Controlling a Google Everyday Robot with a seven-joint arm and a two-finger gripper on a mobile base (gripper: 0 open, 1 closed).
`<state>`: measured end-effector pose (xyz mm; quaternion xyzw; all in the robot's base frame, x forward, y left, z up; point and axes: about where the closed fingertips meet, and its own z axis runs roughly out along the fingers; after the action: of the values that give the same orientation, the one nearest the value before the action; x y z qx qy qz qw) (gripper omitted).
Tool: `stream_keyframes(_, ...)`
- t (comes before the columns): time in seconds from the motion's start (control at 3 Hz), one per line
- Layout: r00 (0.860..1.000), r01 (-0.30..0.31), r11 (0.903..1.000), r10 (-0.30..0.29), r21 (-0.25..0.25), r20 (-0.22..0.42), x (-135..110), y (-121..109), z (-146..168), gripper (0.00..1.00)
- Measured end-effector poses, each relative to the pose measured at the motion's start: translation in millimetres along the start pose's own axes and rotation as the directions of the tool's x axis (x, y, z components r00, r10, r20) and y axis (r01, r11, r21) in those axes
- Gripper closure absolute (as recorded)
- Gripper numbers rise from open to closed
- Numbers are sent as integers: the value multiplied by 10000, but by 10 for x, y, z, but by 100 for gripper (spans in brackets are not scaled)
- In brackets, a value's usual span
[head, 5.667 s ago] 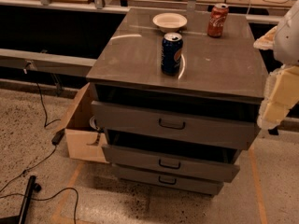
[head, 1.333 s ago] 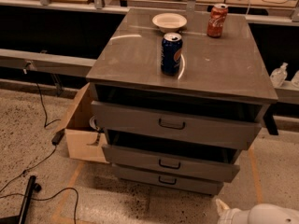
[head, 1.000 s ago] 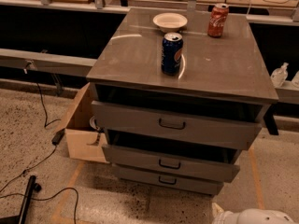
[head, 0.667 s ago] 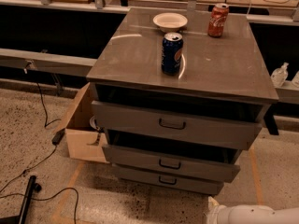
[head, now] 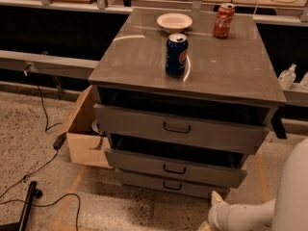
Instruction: Open bottom drawer
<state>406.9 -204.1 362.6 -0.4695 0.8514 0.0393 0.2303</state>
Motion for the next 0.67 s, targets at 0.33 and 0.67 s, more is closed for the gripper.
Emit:
stream_keyframes(0.33,10000,0,10000,0,0,0,0,0,0,0)
stream_keyframes(0.67,9994,-64,9999,59,146,330,5,-13,111,0)
